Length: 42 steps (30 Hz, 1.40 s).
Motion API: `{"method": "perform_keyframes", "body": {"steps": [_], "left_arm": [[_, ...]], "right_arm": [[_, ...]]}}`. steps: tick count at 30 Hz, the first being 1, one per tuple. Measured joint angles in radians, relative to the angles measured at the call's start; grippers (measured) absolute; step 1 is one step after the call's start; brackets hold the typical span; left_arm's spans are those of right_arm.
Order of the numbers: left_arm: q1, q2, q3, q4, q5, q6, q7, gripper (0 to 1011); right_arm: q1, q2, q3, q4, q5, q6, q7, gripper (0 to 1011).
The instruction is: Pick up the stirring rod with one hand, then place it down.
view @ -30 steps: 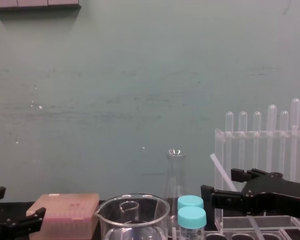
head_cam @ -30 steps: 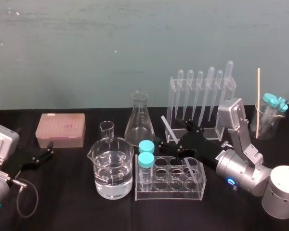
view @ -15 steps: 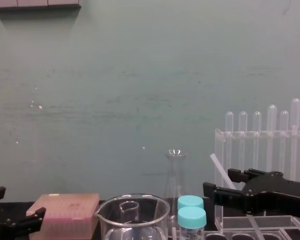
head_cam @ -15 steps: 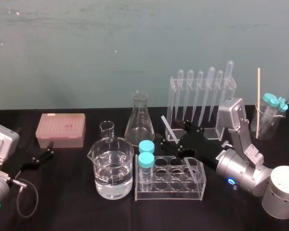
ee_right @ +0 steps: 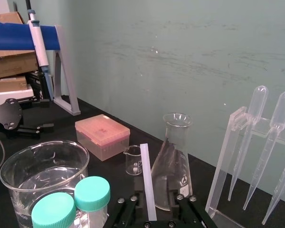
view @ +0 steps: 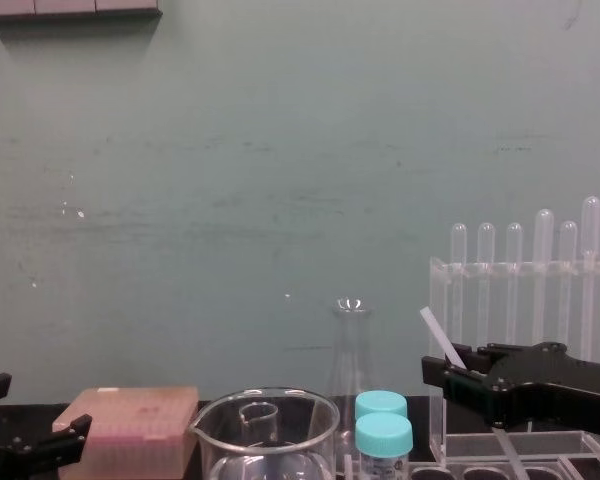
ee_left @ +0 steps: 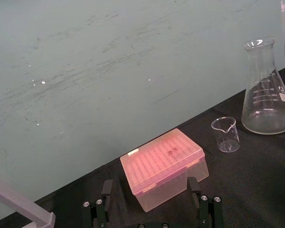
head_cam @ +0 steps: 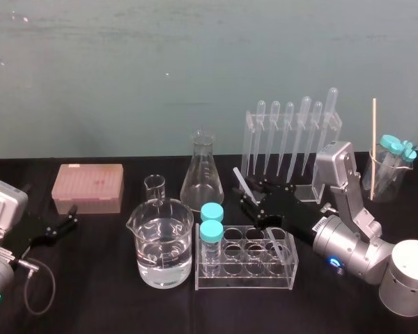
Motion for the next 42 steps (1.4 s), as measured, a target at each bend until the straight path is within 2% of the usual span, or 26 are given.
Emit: {"method": "perform_keyframes", "body": {"steps": [3,5,6,7,9,17,21,24,25,28,33,35,37,40,42], "left_arm": [[0.0,0.0,0.0,0.0,0.0,0.0,0.0,1000],[0.0,0.0,0.0,0.0,0.0,0.0,0.0,1000],[0.0,0.0,0.0,0.0,0.0,0.0,0.0,1000],[0.0,0.0,0.0,0.0,0.0,0.0,0.0,1000],[0.0,0.0,0.0,0.0,0.0,0.0,0.0,1000],[0.0,0.0,0.0,0.0,0.0,0.0,0.0,1000],[0.0,0.0,0.0,0.0,0.0,0.0,0.0,1000],[0.0,0.0,0.0,0.0,0.0,0.0,0.0,1000],[0.0,0.0,0.0,0.0,0.0,0.0,0.0,1000],[0.0,0.0,0.0,0.0,0.0,0.0,0.0,1000],[0.0,0.0,0.0,0.0,0.0,0.0,0.0,1000],[0.0,0.0,0.0,0.0,0.0,0.0,0.0,1000],[0.0,0.0,0.0,0.0,0.0,0.0,0.0,1000],[0.0,0.0,0.0,0.0,0.0,0.0,0.0,1000],[0.0,0.0,0.0,0.0,0.0,0.0,0.0,1000]], "right_arm": [[0.0,0.0,0.0,0.0,0.0,0.0,0.0,273],[0.0,0.0,0.0,0.0,0.0,0.0,0.0,171],[0.0,0.0,0.0,0.0,0.0,0.0,0.0,171],[0.0,0.0,0.0,0.0,0.0,-0.001,0.0,118],[0.0,0.0,0.0,0.0,0.0,-0.001,0.0,77],[0.0,0.0,0.001,0.0,0.0,-0.002,0.0,70],[-0.009,-0.01,0.024,0.002,0.0,-0.064,0.01,70],[-0.024,-0.026,0.062,0.002,0.012,-0.17,0.029,70],[-0.024,-0.026,0.062,0.002,0.012,-0.17,0.029,70],[-0.033,-0.041,0.098,-0.002,0.05,-0.271,0.076,70],[-0.031,-0.061,0.136,-0.005,0.098,-0.384,0.15,70],[-0.03,-0.064,0.142,-0.004,0.104,-0.398,0.16,70],[-0.029,-0.07,0.156,0.007,0.108,-0.451,0.187,70],[-0.029,-0.074,0.167,0.026,0.109,-0.496,0.217,70],[-0.03,-0.074,0.172,0.037,0.109,-0.506,0.226,70]]}}
